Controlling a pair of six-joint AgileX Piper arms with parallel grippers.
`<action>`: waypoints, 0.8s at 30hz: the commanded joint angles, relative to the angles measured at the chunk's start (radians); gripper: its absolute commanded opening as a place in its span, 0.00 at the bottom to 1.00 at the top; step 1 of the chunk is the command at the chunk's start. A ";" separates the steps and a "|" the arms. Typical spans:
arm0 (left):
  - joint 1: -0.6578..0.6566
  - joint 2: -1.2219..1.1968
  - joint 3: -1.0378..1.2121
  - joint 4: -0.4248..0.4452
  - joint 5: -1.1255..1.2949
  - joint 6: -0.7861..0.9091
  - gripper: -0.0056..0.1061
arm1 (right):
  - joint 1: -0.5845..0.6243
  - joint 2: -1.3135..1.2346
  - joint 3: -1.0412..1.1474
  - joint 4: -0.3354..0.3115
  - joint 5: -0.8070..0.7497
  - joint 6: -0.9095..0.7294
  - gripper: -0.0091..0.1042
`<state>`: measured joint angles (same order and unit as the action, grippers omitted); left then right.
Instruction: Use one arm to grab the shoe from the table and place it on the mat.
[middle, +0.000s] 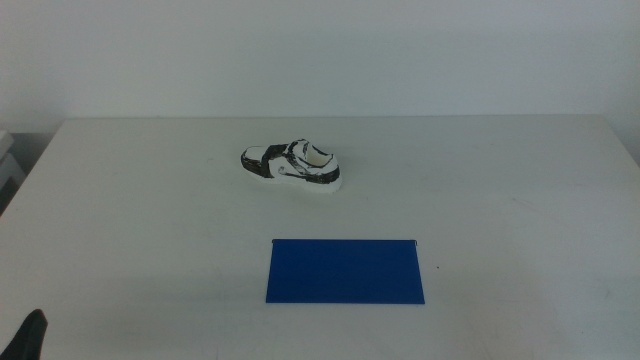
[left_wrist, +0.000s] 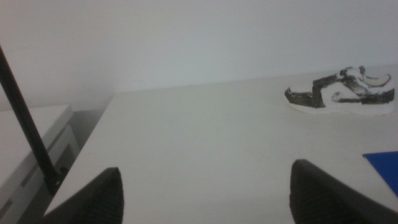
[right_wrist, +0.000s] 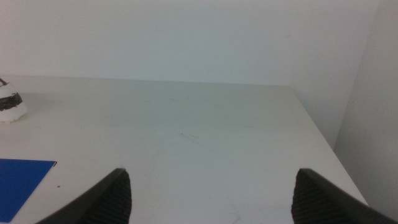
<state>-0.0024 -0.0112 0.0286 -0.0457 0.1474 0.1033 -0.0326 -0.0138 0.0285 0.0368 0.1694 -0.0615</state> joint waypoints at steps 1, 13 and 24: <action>-0.007 -0.022 -0.041 -0.005 -0.055 -0.008 0.85 | 0.003 -0.020 -0.010 -0.008 -0.080 -0.013 0.67; -0.008 0.237 -0.345 -0.032 0.162 -0.013 0.85 | 0.003 -0.020 -0.010 -0.008 -0.080 -0.013 0.67; -0.008 0.583 -0.746 -0.076 0.402 -0.013 0.85 | 0.003 -0.020 -0.010 -0.008 -0.080 -0.013 0.67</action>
<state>-0.0032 0.5250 -0.6395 -0.0924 0.5763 0.1001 -0.0326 -0.0138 0.0285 0.0368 0.1694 -0.0615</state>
